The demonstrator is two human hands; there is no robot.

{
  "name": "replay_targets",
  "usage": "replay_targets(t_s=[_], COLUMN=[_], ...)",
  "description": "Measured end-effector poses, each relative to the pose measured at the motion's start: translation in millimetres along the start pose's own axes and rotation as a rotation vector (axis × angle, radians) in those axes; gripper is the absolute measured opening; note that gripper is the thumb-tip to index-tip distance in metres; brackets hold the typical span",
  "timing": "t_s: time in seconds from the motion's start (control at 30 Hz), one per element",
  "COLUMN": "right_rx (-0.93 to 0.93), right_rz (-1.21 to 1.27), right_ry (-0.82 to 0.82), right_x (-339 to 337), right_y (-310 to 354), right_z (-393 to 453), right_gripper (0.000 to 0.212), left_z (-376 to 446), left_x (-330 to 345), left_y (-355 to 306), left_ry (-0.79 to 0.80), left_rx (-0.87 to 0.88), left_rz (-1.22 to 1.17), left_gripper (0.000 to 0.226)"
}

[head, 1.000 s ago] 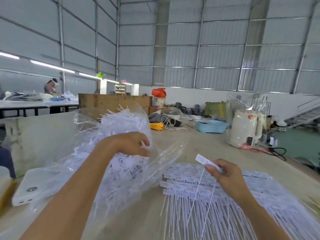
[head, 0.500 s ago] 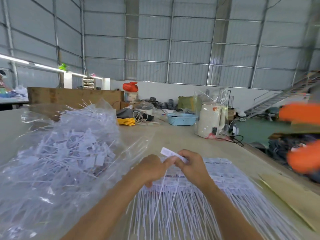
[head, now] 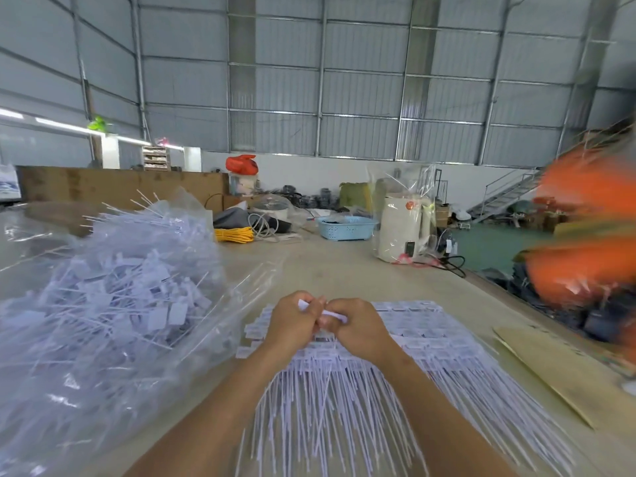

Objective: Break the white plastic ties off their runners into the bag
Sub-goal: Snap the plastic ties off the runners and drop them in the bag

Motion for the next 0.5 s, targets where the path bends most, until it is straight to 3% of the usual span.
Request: replay_targets(t_s=[0.13,0.2,0.3,0.43,0.5], right_rx=[0.02,-0.032,-0.123,-0.169,-0.176], right_rz=[-0.351,-0.402,-0.108,-0.004,-0.013], right_ry=[-0.073,-0.163,-0.359,-0.231,-0.201], right_x=[1,-11,-38,-28,-22], right_y=[5,15,27,31,28], right_z=[-1,-1,2,2,0], right_gripper=[0.018,0.023,0.032,0.027,0.017], left_z=[11,19,23,14,8], left_x=[4,-6,-23,-3,9], left_y=[7,16,35,22,8], left_ry=[-0.003,-0.068,-0.098,0.016,0.102], left_rx=[-0.153,-0.256,-0.336,-0.243,-0.246], left_rz=[-0.041,0.014,-0.017,-0.254,-0.399], left_gripper=[0.037,0.031,0.025,0.028,0.046])
Point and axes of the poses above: each hand's wrist, its own z-axis towards the middle knuckle, its own x-axis out of the palm, y = z × x, the point moved 4 cm from there along z, towards the middle knuckle, and after that the axes turned 1 degree about -y, right-handed, at the moved point
